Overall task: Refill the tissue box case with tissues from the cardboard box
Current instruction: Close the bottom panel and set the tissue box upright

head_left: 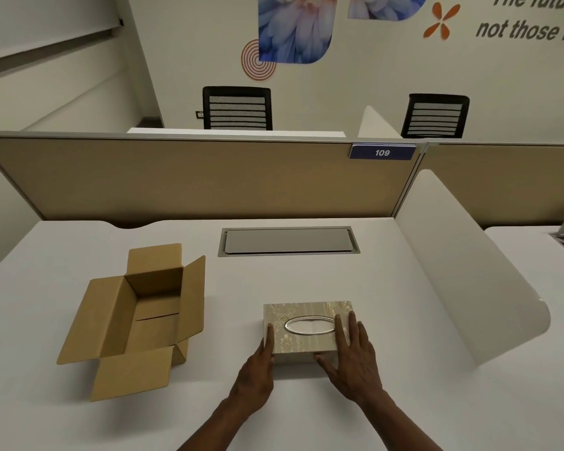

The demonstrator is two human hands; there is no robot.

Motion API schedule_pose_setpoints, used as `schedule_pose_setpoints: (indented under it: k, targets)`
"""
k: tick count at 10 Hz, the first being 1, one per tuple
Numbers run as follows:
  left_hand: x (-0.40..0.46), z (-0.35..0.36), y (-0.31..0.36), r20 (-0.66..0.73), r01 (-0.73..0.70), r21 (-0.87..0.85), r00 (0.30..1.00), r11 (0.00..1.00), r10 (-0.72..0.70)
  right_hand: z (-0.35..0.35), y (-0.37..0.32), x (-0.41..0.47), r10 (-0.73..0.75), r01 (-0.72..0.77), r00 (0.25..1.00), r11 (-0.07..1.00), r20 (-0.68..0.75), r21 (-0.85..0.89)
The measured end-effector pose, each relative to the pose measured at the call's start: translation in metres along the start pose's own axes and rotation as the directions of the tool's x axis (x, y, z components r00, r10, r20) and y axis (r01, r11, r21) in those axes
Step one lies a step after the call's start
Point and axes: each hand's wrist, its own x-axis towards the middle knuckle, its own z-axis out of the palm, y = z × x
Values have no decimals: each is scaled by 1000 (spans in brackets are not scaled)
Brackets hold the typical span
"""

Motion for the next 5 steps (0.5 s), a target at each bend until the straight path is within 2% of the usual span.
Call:
schedule_pose_setpoints:
  k: [3, 5]
  targets:
    - [10, -12, 6, 31, 9, 96, 999, 995, -12, -13, -9, 1, 38, -38, 999, 999, 31, -15]
    - [16, -23, 16, -76, -27, 218, 996, 975, 45, -33, -18, 9, 24, -24, 996, 1000, -82, 10]
